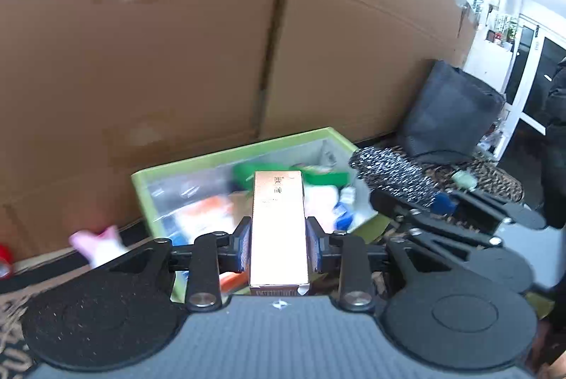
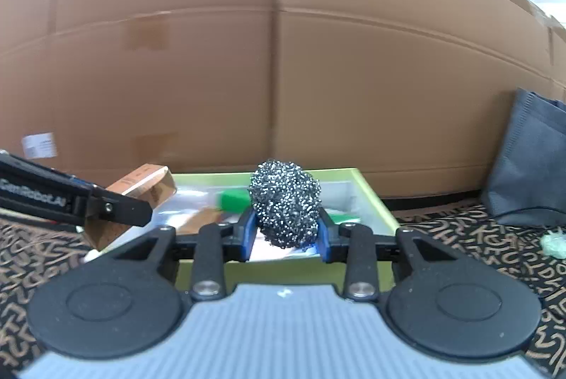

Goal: Organize objects
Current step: 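Carry the brown box and steel wool into the green box and release, then withdraw both tools from the green box back toward the remaining items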

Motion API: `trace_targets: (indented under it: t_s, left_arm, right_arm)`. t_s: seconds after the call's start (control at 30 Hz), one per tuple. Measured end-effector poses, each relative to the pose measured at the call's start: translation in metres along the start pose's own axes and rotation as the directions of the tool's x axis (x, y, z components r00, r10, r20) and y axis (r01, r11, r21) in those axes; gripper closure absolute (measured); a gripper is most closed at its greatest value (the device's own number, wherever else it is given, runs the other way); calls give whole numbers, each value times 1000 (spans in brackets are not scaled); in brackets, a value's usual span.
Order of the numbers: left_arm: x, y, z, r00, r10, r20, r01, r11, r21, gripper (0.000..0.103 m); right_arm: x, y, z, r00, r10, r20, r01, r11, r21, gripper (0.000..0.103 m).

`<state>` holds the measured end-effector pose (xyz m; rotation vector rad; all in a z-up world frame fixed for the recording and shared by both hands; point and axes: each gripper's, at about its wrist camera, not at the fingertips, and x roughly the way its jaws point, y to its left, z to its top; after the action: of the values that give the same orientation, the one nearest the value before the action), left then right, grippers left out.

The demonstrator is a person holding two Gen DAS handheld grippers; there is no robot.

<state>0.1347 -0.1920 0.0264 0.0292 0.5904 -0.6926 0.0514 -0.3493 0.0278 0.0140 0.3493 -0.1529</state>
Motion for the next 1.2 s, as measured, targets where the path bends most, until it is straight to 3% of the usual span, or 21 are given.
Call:
trace_targets:
  t_s: [0.23,0.4,0.6,0.67,0.7,0.73,0.8,0.97,1.03,1.2]
  left_arm:
    - [51,-24,31,997,-79,-11,78,996,-43,70]
    - [93,-31,40,1000,-19,-25,18,999,-29,70]
    - [127,-23,37,996,-52,-77,46,996,-76,70]
    - [123,-19,32,996,-70,-49,66,995,-80,56]
    - [120,-18,30,996,-74,-40,70,993,-90,32]
    - [115,-16,29,998,-66,-24,63,992,-105,19]
    - [103,-15,27,998,-65,26,68,991,-113,19]
    - [69,-12,21,997,-65,36,69,992,-107,17]
    - [56,-8,13,998,-48,48,53,992,-116,17]
    - [19,3,-11,999,40,29,-36,991,-126,15]
  right_arm:
    - [43,-17,-1,997,-74,-15,73,995,-66,70]
    - [68,-21,-8,997,-69,-29,66,994,-90,70]
    - [93,-22,-17,995,-46,-88,39,996,-85,68]
    - [95,-21,-19,994,-50,-93,42,996,-81,62]
    - [94,-21,-20,995,-52,-90,45,996,-79,59]
    - [94,-23,-20,995,-51,-81,44,996,-81,52]
    - [88,-22,-20,996,-62,-62,57,996,-73,43]
    - [60,-19,-16,997,-81,-7,81,995,-58,7]
    - [50,-15,-15,997,-71,32,72,996,-58,0]
    - [21,3,-14,998,-15,55,17,999,-42,0]
